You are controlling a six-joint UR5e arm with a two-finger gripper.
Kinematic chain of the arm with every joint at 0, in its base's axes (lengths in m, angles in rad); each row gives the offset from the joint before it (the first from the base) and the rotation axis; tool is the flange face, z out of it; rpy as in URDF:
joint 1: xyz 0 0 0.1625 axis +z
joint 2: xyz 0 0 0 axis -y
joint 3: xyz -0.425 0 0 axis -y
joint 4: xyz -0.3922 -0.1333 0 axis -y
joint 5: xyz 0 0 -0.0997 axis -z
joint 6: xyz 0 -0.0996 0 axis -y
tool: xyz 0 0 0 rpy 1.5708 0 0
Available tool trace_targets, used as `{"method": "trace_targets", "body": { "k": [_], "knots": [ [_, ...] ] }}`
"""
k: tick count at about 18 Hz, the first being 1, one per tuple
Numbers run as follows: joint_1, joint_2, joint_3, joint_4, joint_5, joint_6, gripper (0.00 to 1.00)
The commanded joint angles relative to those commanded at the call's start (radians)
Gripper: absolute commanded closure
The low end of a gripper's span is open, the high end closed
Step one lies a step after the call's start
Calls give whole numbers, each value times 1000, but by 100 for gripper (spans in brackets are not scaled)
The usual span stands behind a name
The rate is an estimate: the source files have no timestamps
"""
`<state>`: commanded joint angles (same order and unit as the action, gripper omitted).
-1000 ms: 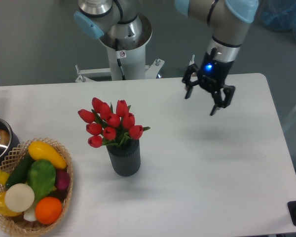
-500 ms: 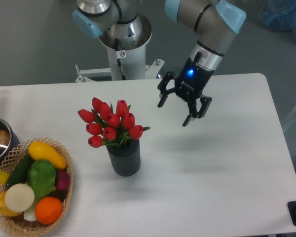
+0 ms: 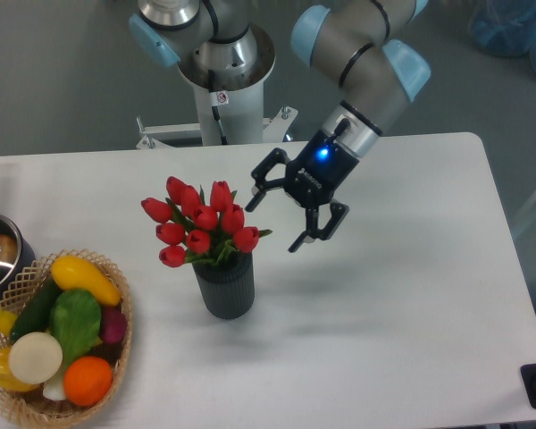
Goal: Pick up the flowers from the vase
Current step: 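Lower the open gripper onto the tulip stems above the black vase, then close the gripper around the bunch of tulip stems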
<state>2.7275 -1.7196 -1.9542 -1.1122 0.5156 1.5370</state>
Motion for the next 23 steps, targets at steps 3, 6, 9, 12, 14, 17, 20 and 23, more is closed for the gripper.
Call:
{"method": "trace_targets", "body": {
  "k": [3,6,9,12,14,17,20,23],
  "knots": [
    [-12,-2,-8,2,-25,0,0],
    [-31,-2,-8,6,-26,2,0],
    [-35,-9,-11,8,-23,8,0],
    [-49,-14,-11,9,-38,14,2],
    [-52,-18,-11,9,-40,12,14],
    [-52,-25,-9,11,-61,14,37],
    [-51,-29,-9,11,-72,14,70],
    [-48,-28,-9,11,-72,14,91]
  ]
}}
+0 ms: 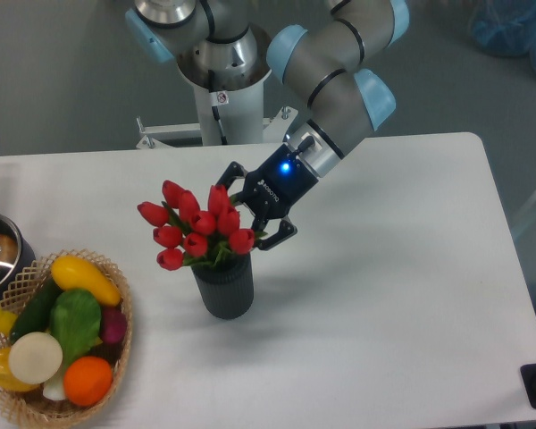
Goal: Pick up the flowers from the vase
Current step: 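Close the gripper around the bunch of tulip stems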
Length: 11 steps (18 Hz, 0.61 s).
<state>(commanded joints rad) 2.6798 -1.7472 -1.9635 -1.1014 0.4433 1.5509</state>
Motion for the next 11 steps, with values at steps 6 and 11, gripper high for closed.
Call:
{"method": "trace_targets", "body": {
  "k": [6,11],
  "knots": [
    [11,12,2,-2,-25,-2,97],
    [14,43,-3,-6,-32,-12,97]
  ]
}}
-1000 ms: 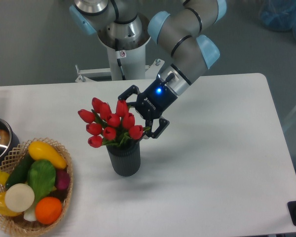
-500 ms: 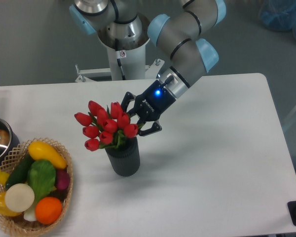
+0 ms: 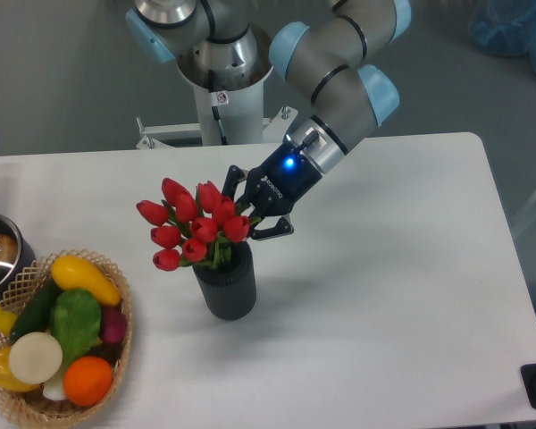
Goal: Pick up the flowers from the vase
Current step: 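Close the gripper around the bunch of tulip stems, then lift the tulip bunch straight up out of the black vase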
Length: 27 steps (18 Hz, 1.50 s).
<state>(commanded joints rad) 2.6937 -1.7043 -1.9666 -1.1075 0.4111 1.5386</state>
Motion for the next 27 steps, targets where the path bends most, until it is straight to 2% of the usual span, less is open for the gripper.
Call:
{"method": "trace_targets", "body": {
  "k": [3,10,16,27],
  "knots": [
    [17,41,0,-11,-14,-8,97],
    [40,89,18,-15,-52,-118,97],
    [41,137,67,-15,-77,-297,97],
    [32,147,121,-14,-133,-459,97]
  ]
}}
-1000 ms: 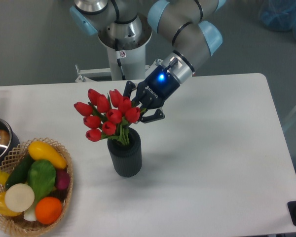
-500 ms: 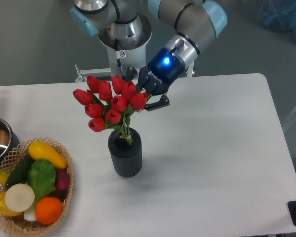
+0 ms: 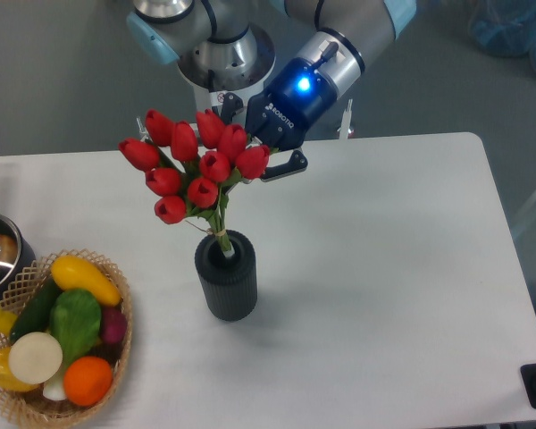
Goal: Pick up the flowers from the vase
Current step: 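Lift the tulip bunch straight up out of the black vase, then carry the held tulips away from the vase and hold them aloft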
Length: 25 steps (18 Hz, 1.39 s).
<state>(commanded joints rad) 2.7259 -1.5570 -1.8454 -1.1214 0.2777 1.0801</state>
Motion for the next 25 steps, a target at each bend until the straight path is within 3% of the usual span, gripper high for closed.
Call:
{"method": "trace_targets", "body": {
  "k": [7,16,23,25],
  "knots": [
    [12,-5,52,0,1,-51,97],
    [97,-17,139,17,18,-34,97],
    [98,-51,190,49,369,32,97],
    [106,-61,192,51,402,35,97]
  ]
}}
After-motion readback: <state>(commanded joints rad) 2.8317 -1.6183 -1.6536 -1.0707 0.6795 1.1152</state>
